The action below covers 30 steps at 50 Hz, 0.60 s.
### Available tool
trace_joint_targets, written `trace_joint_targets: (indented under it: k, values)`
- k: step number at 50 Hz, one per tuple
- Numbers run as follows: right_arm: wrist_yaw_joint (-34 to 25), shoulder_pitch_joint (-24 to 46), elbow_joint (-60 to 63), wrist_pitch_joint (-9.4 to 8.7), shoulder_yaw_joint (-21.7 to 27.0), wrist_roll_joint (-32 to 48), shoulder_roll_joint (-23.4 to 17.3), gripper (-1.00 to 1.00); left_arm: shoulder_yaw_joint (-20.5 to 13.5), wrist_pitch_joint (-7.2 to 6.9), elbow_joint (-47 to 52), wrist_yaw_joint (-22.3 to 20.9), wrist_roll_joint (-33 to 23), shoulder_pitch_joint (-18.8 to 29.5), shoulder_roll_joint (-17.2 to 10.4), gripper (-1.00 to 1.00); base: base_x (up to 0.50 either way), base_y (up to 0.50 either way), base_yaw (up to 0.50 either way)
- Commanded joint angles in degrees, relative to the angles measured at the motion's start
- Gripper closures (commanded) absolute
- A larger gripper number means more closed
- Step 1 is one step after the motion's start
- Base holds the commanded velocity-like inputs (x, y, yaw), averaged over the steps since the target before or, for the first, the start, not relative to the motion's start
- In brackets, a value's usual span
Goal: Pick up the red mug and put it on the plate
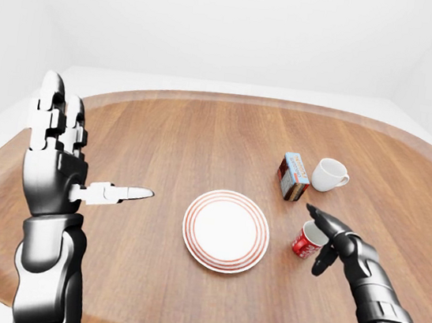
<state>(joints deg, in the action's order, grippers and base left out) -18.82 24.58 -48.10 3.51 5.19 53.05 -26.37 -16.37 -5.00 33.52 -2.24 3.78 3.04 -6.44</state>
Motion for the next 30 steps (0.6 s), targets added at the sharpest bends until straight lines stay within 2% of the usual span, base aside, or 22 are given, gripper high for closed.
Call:
trace_joint_targets:
  k: [1, 9, 16, 30]
  values:
    - [1.3, 3.6, -4.7, 0.55, -1.2, -0.2, -0.4, -1.00, 0.1, 0.00, 0.2, 0.0, 0.0, 0.1, 0.0, -1.00, 0.00, 0.00, 0.00]
    - [1.7, 6.7, -7.6, 0.43, -2.3, 0.1, -0.1, -1.00, -0.3, 0.00, 0.8, -0.1, 0.2, 0.0, 0.0, -1.00, 0.00, 0.00, 0.00]
    - [3.7, 8.5, -12.4, 1.49, -3.0, -0.1, 0.1, -1.00, -0.1, 0.00, 0.2, -0.1, 0.1, -0.3, 0.1, -1.00, 0.00, 0.00, 0.00]
    - [7.5, 10.5, -21.3, 1.49, -4.7, -1.2, 0.1, -1.00, 0.2, 0.00, -1.6, -0.2, -0.1, -0.6, 0.3, -1.00, 0.00, 0.00, 0.00]
